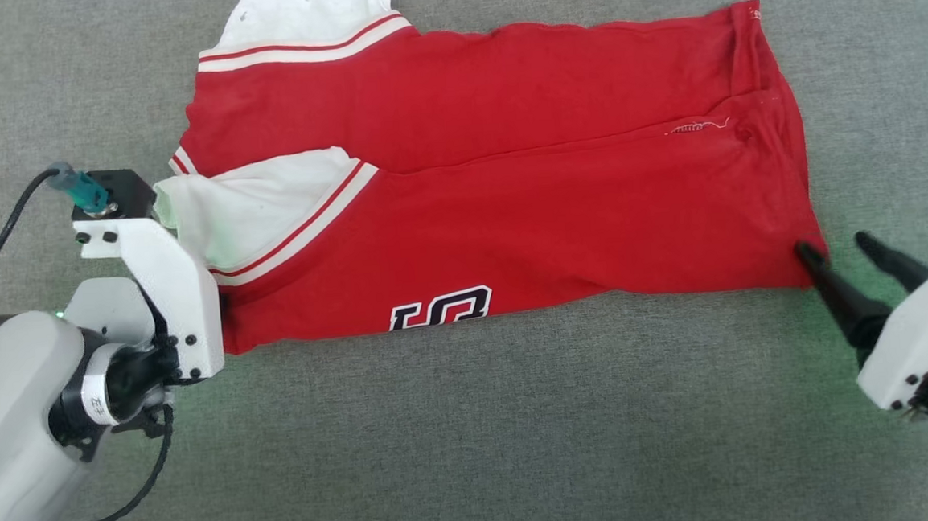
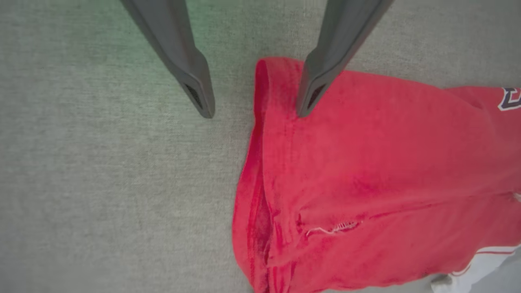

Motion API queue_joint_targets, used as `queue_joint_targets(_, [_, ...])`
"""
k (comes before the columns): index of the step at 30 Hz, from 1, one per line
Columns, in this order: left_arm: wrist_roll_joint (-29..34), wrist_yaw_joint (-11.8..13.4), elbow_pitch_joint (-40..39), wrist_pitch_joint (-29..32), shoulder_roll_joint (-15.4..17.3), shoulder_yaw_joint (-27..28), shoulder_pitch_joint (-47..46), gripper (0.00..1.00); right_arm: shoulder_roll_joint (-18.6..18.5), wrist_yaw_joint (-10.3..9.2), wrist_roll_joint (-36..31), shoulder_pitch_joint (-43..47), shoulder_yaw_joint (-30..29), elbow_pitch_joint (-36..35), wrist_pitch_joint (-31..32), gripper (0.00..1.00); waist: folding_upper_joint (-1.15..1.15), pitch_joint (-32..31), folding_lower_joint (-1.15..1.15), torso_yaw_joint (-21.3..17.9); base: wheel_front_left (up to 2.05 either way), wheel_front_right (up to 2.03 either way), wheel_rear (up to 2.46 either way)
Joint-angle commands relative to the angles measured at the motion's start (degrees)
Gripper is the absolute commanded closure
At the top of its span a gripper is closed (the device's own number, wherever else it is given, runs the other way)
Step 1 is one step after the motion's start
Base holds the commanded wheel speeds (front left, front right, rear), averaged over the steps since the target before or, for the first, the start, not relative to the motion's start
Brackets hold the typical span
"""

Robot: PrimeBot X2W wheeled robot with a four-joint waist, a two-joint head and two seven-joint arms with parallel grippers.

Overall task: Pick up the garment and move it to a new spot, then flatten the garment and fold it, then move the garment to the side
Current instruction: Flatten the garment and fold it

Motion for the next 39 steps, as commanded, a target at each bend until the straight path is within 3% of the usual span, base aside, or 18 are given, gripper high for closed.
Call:
queue_joint_targets(1, [0.28, -0.78, 1.77, 0.03, -1.99, -1.79, 0.84, 1.0, 0.46, 0.0, -0.86, -0.29, 0.47, -0.26, 2.84, 0.0, 0.0, 0.27, 0.0, 0.36, 0.0, 0.0, 0.0])
queue_joint_targets(8, [1.03, -2.42, 3.41, -0.46, -4.13, -2.41, -0.89, 1.0, 1.03, -0.01, -3.54, -3.16, 0.41, 1.39, 9.57, 0.0, 0.0, 1.02, 0.0, 2.01, 0.0, 0.0, 0.0])
queue_joint_targets(14, [0.92, -3.99, 5.09, -1.33, -6.03, -2.67, -1.68, 1.0, 0.24, -0.03, -6.86, -4.59, 2.3, 7.41, 17.55, 0.0, 0.0, 1.48, 0.0, 3.6, 0.0, 0.0, 0.0])
queue_joint_targets(15, [0.89, -4.22, 5.32, -1.5, -6.36, -2.73, -1.82, 1.0, -0.24, -0.02, -7.56, -4.42, 2.95, 8.43, 19.13, 0.1, 0.0, 1.52, 0.0, 3.92, 0.0, 0.0, 0.0])
queue_joint_targets(16, [0.92, -4.52, 5.59, -1.63, -6.53, -2.79, -1.95, 1.0, -0.61, -0.02, -7.73, -4.04, 3.78, 9.15, 20.74, 0.61, 0.0, 1.51, 0.0, 4.2, 0.0, 0.0, 0.0])
queue_joint_targets(17, [0.95, -4.63, 5.9, -1.7, -6.57, -2.79, -2.0, 1.0, -0.69, -0.02, -7.33, -3.64, 4.73, 9.37, 22.05, 1.0, 0.0, 1.48, 0.0, 4.38, 0.0, 0.0, 0.0])
queue_joint_targets(22, [0.6, -5.15, 6.42, -2.19, -6.4, -2.44, -1.91, 1.0, -1.51, 0.0, -5.73, -3.84, 3.95, 7.22, 24.51, 1.0, 0.0, 1.12, 0.0, 5.12, 0.0, 0.0, 0.0])
queue_joint_targets(27, [-0.44, -4.25, 4.21, -1.11, -4.22, -1.36, -1.28, 1.0, -3.29, 0.0, -3.49, -4.7, 1.94, 2.88, 26.83, 1.0, 0.0, -0.17, 0.0, 5.59, 0.0, 0.0, 0.0])
queue_joint_targets(39, [-2.19, 2.42, -10.97, 1.93, 3.05, 0.22, 3.43, 1.0, -5.13, -0.01, 0.35, -0.53, -4.19, -7.83, 34.94, 1.0, 0.0, -3.04, 0.0, 6.81, 0.0, 0.0, 0.0])
